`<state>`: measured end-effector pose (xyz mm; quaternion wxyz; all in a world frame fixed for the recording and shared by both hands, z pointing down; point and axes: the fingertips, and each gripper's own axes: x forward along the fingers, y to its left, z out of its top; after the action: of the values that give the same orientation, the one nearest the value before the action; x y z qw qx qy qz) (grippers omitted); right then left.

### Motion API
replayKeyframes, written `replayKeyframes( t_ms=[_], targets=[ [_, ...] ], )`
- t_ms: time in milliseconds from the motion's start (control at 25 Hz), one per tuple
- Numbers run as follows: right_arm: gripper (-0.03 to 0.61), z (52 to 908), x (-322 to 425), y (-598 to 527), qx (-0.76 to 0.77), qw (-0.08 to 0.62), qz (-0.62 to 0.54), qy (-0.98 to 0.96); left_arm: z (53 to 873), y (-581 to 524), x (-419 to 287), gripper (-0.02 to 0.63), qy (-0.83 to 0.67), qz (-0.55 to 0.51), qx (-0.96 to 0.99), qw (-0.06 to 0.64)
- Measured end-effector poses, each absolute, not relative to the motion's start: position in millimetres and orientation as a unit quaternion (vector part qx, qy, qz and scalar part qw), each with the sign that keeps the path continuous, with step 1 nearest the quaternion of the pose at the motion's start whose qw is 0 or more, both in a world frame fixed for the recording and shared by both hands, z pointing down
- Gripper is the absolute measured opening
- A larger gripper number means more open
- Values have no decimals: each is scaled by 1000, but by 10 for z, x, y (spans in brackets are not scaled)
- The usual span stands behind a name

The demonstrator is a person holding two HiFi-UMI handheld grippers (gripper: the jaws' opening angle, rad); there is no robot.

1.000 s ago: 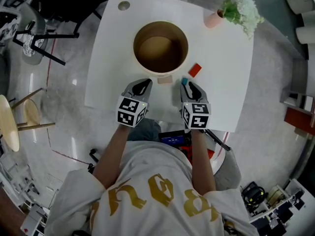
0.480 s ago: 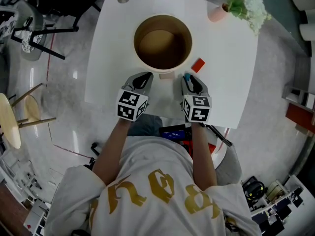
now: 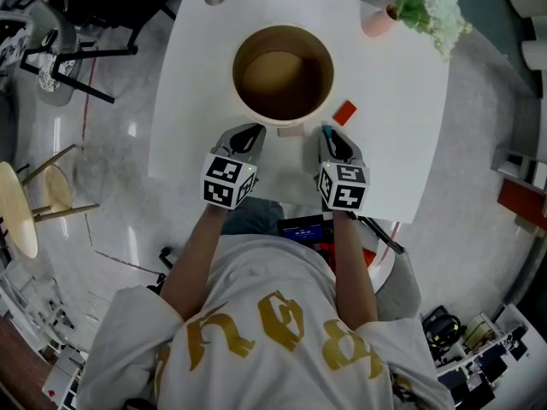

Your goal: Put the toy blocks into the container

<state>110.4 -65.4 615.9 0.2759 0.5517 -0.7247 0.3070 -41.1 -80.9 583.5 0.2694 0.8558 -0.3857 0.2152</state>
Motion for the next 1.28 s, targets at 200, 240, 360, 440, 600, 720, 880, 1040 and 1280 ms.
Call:
replayKeyframes(
  t_ms=[200, 240, 360, 440, 600, 720, 880, 1040, 1280],
  targets=[
    [95, 6102, 1131, -637, 558, 265, 305, -725, 5755, -820, -420, 1, -388, 214, 859, 258],
    [95, 6086, 1138, -638, 559, 261, 305, -725, 5736, -828, -425, 2, -390, 212, 859, 256],
    [94, 6016, 1150, -634, 563, 247, 306, -727, 5681, -846, -443, 0, -394, 207, 859, 254],
    [94, 5952, 1144, -634, 565, 237, 304, -729, 5624, -853, -467, 1, -399, 202, 860, 247],
    [92, 5796, 1122, -640, 564, 210, 300, -740, 5474, -863, -535, 2, -422, 188, 856, 233],
    [92, 5654, 1080, -639, 556, 179, 303, -752, 5383, -812, -583, 2, -429, 178, 854, 235],
    [92, 5490, 1047, -657, 555, 162, 294, -761, 5335, -740, -629, 2, -434, 173, 851, 241],
    [92, 5393, 1044, -662, 558, 160, 282, -764, 5298, -711, -674, 2, -443, 171, 847, 238],
    [92, 5146, 1048, -646, 562, 136, 270, -770, 5034, -698, -729, 2, -454, 144, 851, 220]
  ],
)
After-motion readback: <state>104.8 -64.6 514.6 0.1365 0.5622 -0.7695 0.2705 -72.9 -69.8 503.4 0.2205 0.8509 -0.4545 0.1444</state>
